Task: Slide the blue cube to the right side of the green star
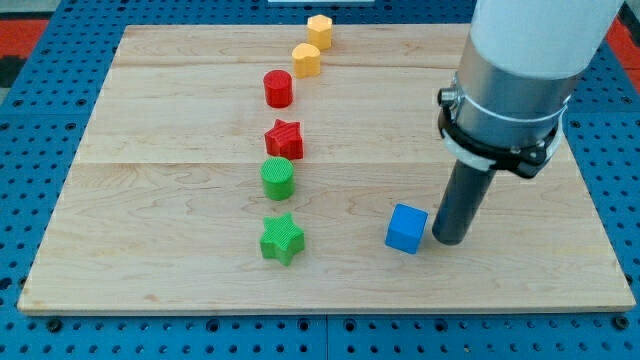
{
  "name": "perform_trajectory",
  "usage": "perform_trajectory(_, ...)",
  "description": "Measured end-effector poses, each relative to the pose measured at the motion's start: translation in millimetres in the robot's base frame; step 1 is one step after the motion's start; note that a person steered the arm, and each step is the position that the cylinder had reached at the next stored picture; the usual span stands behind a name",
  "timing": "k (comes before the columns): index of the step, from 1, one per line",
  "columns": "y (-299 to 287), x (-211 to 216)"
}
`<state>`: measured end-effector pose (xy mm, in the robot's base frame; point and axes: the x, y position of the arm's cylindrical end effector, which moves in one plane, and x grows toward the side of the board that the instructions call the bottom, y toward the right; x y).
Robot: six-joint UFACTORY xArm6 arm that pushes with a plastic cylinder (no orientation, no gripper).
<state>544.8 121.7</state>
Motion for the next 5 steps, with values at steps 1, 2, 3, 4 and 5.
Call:
perform_trajectory(1,-16,-1)
perform_trajectory(2,-41,-14)
perform_trajectory(3,-51,-38)
perform_trajectory(4,-58,-50)
perform_trajectory(5,-72,-41)
